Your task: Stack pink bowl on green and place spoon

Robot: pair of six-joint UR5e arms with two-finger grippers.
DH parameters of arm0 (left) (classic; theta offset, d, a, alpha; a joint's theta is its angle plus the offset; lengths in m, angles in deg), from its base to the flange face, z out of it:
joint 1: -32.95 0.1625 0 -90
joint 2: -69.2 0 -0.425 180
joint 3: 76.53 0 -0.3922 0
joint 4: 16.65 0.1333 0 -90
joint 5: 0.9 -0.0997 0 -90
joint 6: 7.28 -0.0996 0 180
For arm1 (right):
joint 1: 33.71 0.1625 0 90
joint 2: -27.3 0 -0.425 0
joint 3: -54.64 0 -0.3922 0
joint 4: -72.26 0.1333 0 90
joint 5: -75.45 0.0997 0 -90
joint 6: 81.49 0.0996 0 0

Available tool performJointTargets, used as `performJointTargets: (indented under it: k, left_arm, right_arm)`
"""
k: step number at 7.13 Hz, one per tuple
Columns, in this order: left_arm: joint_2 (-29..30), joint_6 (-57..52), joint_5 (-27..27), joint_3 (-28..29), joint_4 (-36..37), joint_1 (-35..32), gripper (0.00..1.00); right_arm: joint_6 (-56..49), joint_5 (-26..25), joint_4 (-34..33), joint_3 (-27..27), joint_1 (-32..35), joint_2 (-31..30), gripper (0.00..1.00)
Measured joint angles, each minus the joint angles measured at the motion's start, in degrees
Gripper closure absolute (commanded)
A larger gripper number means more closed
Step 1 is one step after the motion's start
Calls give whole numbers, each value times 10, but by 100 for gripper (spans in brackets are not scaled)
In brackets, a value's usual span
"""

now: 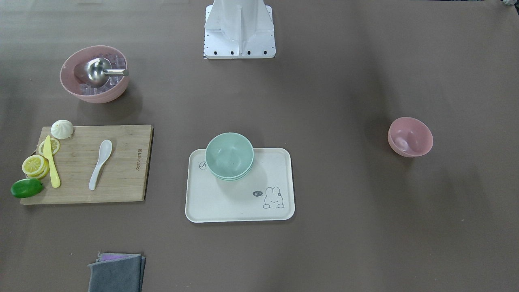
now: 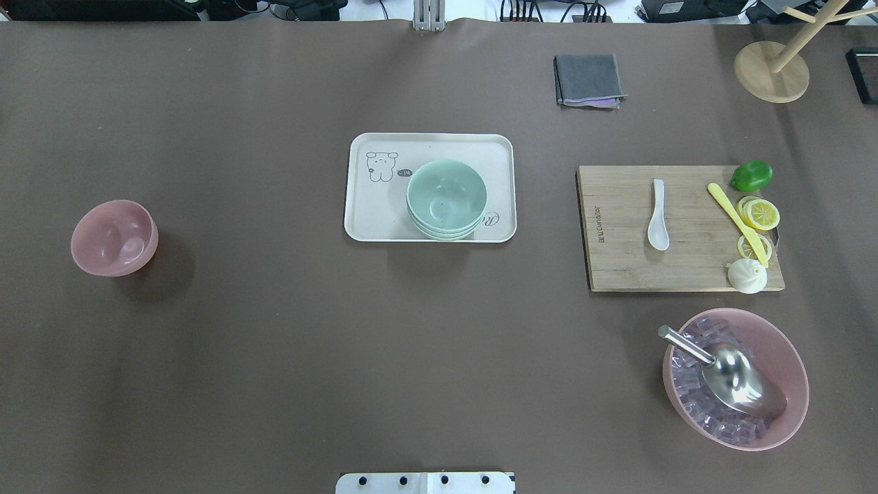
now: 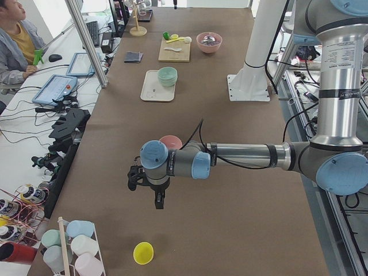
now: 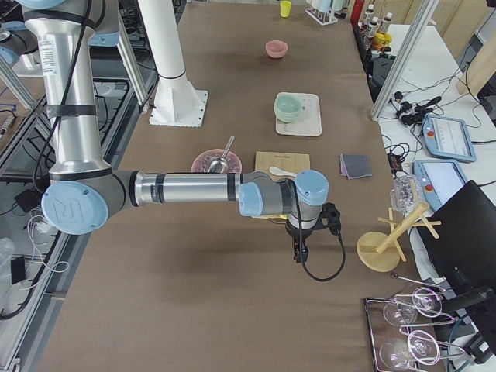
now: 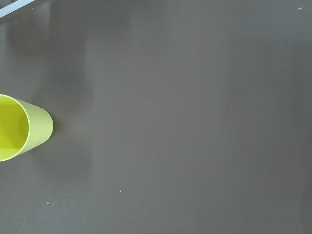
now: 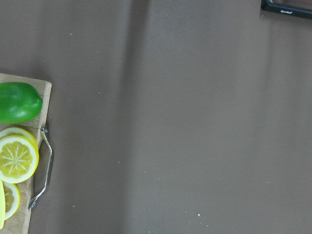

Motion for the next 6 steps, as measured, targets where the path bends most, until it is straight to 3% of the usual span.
performJointTargets:
  k: [6]
  left_arm:
    - [0, 2, 3, -9, -20, 0, 2]
  right_arm:
    - [0, 1, 0, 1, 0, 1, 0]
